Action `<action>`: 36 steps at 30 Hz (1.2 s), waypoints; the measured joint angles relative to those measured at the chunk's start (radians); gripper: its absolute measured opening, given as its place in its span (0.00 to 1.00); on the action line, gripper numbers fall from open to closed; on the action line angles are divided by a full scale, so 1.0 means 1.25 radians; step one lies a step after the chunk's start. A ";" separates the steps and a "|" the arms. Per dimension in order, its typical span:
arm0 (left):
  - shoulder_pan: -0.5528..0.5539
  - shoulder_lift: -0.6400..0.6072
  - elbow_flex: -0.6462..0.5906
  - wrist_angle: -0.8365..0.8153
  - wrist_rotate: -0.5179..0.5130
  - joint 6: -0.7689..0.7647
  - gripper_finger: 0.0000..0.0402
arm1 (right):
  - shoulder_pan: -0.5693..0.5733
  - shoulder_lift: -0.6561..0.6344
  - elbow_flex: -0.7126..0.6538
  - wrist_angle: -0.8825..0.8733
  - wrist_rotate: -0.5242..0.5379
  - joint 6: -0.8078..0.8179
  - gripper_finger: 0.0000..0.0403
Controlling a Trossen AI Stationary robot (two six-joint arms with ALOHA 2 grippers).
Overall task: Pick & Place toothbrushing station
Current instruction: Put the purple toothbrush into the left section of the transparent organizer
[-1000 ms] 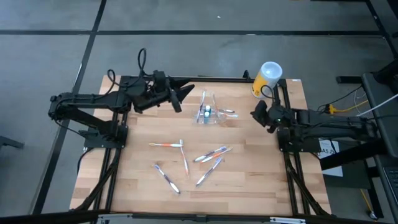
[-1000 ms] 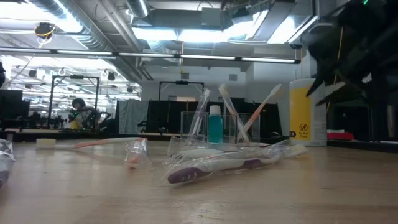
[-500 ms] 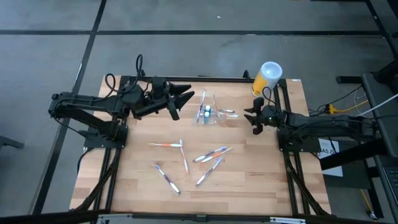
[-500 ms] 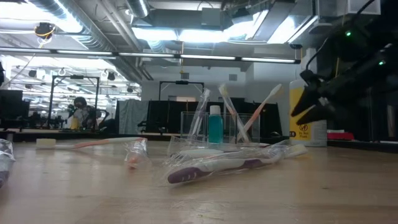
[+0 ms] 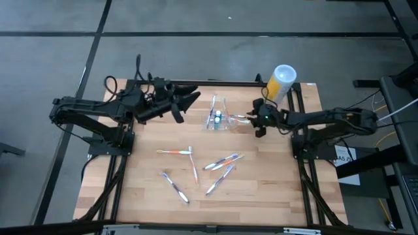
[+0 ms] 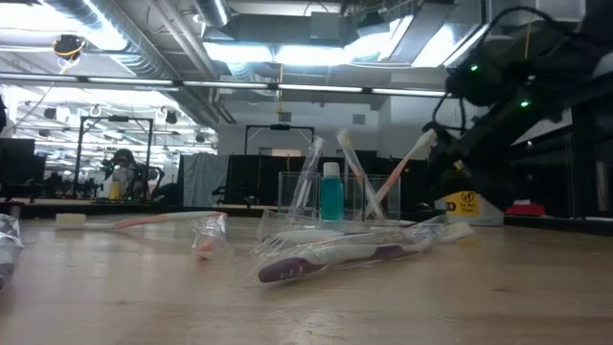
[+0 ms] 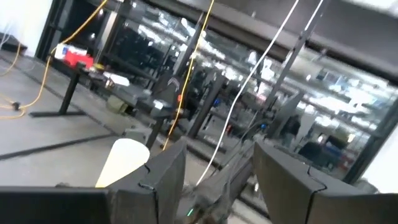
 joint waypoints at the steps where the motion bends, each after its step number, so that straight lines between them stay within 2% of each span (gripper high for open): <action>1: 0.000 -0.007 0.000 -0.001 0.000 0.000 0.46 | 0.000 0.021 0.011 0.000 -0.005 0.000 0.26; 13: 0.000 -0.054 0.000 -0.005 -0.004 0.008 0.46 | -0.016 0.192 0.047 0.092 -0.057 -0.004 0.21; 30: 0.000 -0.058 0.000 -0.005 0.019 0.007 0.46 | -0.065 0.238 0.077 0.119 -0.065 -0.017 0.21; 36: 0.000 -0.065 0.000 -0.003 0.020 0.006 0.46 | -0.067 0.299 0.123 0.120 -0.111 -0.023 0.21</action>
